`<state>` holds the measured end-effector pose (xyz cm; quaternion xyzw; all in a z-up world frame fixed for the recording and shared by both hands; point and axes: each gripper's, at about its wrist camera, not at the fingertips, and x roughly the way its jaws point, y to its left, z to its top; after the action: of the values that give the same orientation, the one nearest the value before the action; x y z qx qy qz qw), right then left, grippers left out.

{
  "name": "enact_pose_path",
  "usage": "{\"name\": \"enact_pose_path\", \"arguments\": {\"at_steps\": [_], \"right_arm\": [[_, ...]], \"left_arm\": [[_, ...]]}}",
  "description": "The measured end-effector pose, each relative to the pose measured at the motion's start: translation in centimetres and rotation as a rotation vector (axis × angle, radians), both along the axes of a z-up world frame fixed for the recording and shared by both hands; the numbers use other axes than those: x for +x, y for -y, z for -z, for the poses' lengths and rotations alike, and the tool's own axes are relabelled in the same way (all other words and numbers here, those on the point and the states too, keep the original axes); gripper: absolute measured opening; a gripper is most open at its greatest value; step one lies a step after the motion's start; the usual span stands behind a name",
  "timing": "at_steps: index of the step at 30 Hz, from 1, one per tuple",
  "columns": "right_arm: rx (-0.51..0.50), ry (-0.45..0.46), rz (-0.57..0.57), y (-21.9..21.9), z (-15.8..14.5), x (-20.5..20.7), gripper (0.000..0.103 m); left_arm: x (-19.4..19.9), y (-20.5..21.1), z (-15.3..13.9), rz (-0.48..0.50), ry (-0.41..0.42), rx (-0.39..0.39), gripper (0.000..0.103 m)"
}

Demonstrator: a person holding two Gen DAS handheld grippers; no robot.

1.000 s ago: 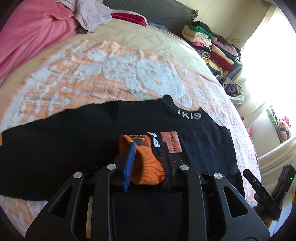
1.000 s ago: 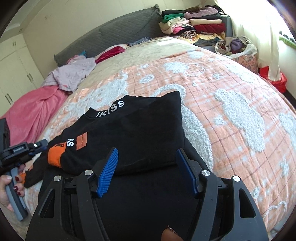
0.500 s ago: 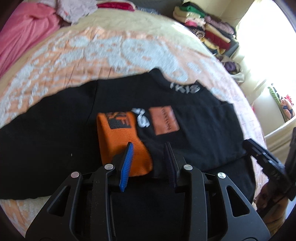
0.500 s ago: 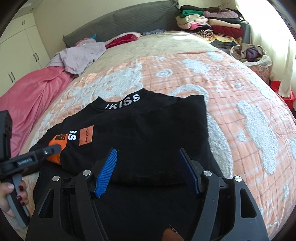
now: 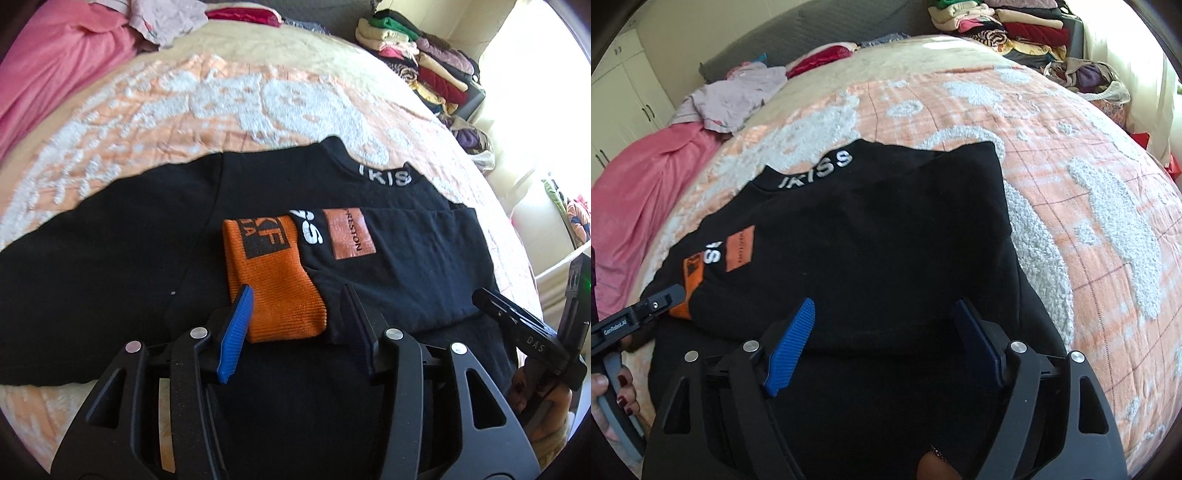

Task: Fold small clothes
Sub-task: 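Open the right gripper and release the sleeve on the sweatshirt, then move the left gripper toward the other orange-cuffed sleeve end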

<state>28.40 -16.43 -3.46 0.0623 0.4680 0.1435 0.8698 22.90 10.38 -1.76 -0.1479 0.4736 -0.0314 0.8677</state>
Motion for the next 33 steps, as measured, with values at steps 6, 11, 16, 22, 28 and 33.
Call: {"name": "enact_pose_path", "arguments": {"at_steps": [6, 11, 16, 22, 28, 33], "right_arm": [[0.02, 0.039, 0.012, 0.0, -1.7, -1.4, 0.093], [0.034, 0.073, 0.015, -0.2, -3.2, -2.3, 0.095], [0.029, 0.109, -0.015, -1.1, -4.8, -3.2, 0.097], [0.037, 0.141, -0.045, -2.5, -6.4, -4.3, 0.097], [0.045, 0.162, -0.104, -5.1, -7.4, -5.0, 0.098], [0.048, 0.179, -0.164, -7.9, -8.1, -5.5, 0.098]], "left_arm": [[-1.7, -0.4, -1.8, -0.023, 0.044, 0.02, 0.058], [-3.2, -0.8, -3.1, -0.049, 0.081, 0.049, 0.085], [-4.7, -1.7, -4.4, -0.077, 0.118, 0.071, 0.085], [-6.2, -3.1, -5.2, -0.113, 0.137, 0.085, 0.085], [-8.1, -5.3, -5.5, -0.167, 0.143, 0.087, 0.085], [-9.9, -7.9, -5.3, -0.23, 0.134, 0.072, 0.086]]}}
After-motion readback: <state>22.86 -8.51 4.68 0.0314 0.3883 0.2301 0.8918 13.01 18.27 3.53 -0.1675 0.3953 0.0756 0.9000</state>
